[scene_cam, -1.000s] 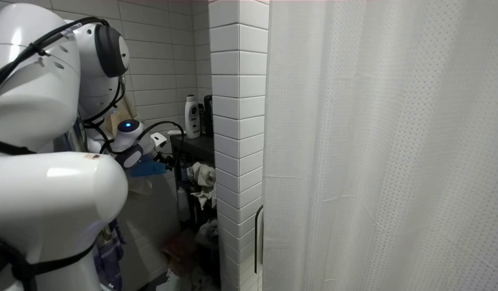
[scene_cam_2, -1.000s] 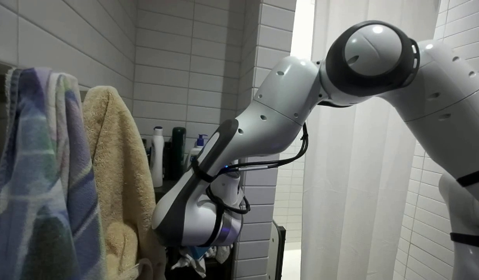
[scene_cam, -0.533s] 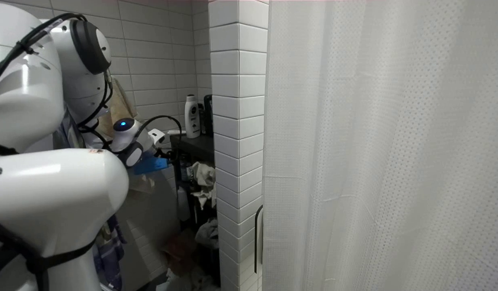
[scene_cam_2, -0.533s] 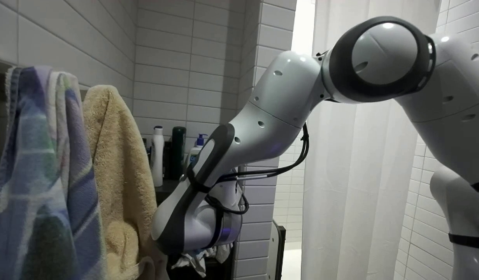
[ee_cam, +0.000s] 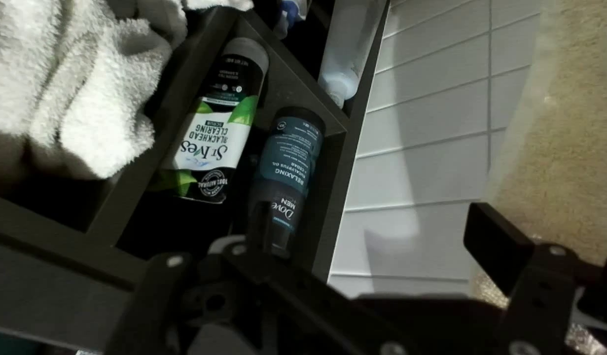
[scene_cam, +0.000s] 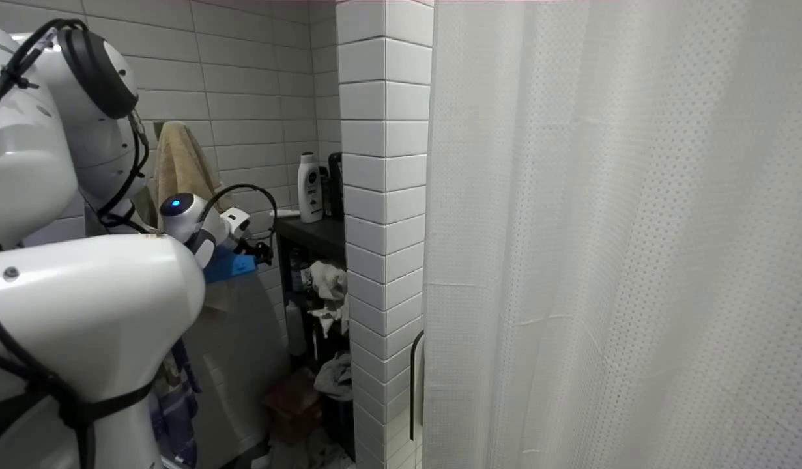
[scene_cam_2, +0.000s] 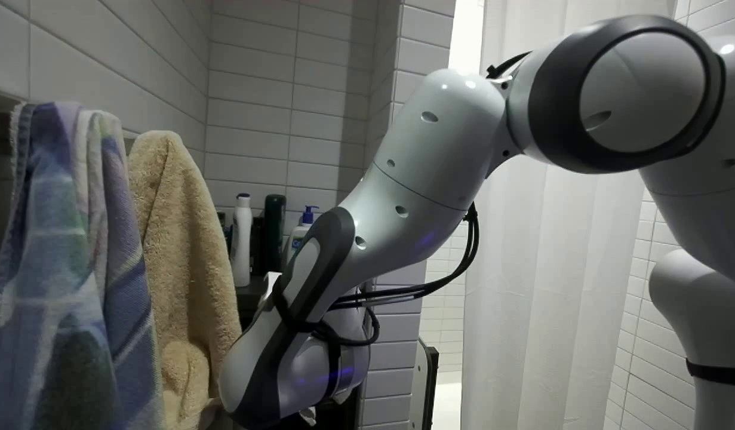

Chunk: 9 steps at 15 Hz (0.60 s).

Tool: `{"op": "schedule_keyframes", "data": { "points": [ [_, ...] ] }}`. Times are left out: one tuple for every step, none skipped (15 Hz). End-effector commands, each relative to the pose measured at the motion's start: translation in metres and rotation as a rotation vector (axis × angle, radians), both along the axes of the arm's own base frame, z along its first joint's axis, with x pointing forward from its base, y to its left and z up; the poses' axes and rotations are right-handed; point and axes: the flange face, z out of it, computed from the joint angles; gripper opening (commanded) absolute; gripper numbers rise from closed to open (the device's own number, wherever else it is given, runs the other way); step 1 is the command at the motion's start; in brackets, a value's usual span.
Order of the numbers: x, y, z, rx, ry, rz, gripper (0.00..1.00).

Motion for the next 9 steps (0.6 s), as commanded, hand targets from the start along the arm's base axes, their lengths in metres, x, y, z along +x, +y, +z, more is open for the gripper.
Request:
{"op": "schedule_keyframes", "data": {
  "points": [
    [-0.008, -0.011, -0.013, -0.032, -0.009, -0.038, 1.00],
    [-0.010, -0.014, -0.018, -0.040, -0.009, -0.053, 1.00],
    [-0.012, -0.017, -0.022, -0.047, -0.010, -0.063, 1.00],
    [-0.013, -0.021, -0.027, -0.052, -0.005, -0.075, 1.00],
    [-0.014, -0.024, -0.033, -0.055, 0.001, -0.084, 1.00],
    [-0.016, -0.025, -0.037, -0.057, 0.002, -0.090, 1.00],
    [-0.017, -0.025, -0.041, -0.058, 0.006, -0.093, 1.00],
    [-0.018, -0.026, -0.047, -0.063, 0.010, -0.098, 1.00],
    [-0.019, -0.026, -0.052, -0.063, 0.018, -0.099, 1.00]
  ]
}}
